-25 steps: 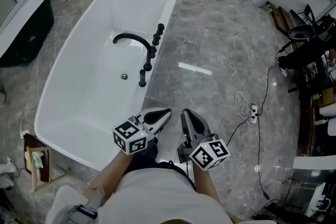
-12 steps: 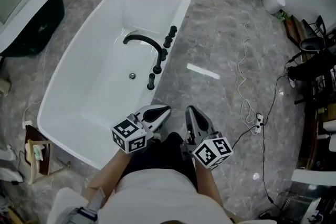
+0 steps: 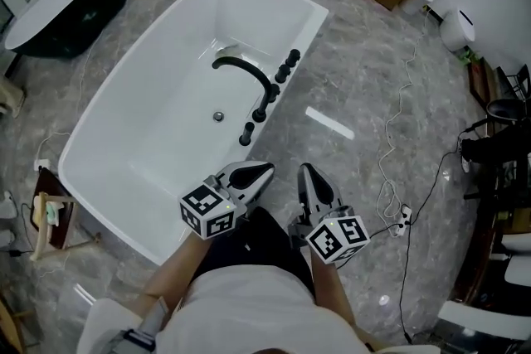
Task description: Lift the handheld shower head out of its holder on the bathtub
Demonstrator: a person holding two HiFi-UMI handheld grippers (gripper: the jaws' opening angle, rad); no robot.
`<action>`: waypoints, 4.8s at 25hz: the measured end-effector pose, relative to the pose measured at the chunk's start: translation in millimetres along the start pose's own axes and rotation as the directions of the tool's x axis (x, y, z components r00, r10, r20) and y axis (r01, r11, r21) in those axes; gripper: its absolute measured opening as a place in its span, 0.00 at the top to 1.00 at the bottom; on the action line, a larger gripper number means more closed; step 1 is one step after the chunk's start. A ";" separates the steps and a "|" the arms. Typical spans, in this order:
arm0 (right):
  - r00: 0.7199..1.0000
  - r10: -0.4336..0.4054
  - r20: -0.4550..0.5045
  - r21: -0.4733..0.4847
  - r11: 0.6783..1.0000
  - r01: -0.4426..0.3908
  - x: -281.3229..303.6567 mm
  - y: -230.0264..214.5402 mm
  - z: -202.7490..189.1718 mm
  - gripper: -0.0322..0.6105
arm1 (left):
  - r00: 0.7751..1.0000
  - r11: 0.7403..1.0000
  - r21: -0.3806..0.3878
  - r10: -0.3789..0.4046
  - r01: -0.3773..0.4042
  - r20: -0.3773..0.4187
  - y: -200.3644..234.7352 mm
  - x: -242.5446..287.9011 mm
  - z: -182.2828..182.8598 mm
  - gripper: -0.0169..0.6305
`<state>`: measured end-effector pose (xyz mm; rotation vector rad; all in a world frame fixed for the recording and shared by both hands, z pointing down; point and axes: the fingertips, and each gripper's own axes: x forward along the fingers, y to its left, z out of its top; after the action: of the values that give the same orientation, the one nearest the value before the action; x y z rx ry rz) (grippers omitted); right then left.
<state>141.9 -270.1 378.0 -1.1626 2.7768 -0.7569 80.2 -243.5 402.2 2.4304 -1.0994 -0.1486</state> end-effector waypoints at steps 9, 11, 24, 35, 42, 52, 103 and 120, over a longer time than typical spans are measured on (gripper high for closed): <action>0.990 0.143 0.004 -0.093 0.985 -0.142 26.6 6.9 15.0 0.84 | 0.992 0.994 -0.013 0.109 -0.109 0.055 15.5 6.2 9.1 0.95; 0.981 0.194 -0.020 -0.113 0.974 -0.195 35.3 13.4 14.3 0.66 | 0.989 0.990 -0.020 0.139 -0.138 0.056 20.6 6.2 8.6 0.95; 0.938 0.298 -0.176 -0.150 0.934 -0.325 93.3 2.0 -18.7 0.66 | 0.950 0.950 -0.079 0.306 -0.301 0.063 67.5 2.8 -3.9 0.95; 0.921 0.296 -0.252 -0.146 0.930 -0.338 132.4 -22.8 -57.8 0.66 | 0.937 0.933 -0.128 0.346 -0.338 0.047 108.7 6.4 -28.5 0.95; 0.913 0.298 -0.278 -0.137 0.929 -0.344 152.1 -33.2 -81.2 0.66 | 0.933 0.926 -0.147 0.357 -0.347 0.045 134.3 7.4 -42.6 0.95; 0.893 0.304 -0.331 -0.141 0.920 -0.366 176.2 -36.6 -125.4 0.66 | 0.923 0.911 -0.179 0.383 -0.373 0.025 162.4 -1.6 -67.5 0.95; 0.902 0.169 -0.396 -0.373 0.868 -0.327 230.1 -53.7 -218.6 0.74 | 0.919 0.887 -0.260 0.393 -0.381 -0.005 206.3 -25.2 -133.3 0.95; 0.922 0.192 -0.336 -0.367 0.875 -0.316 206.1 -25.6 -160.4 0.75 | 0.934 0.915 -0.205 0.358 -0.348 0.013 170.8 -20.4 -90.4 0.95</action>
<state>-24.1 -357.7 561.4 -0.7293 3.3679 -0.3359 -24.7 -292.9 558.2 2.0240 -1.4523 -0.1925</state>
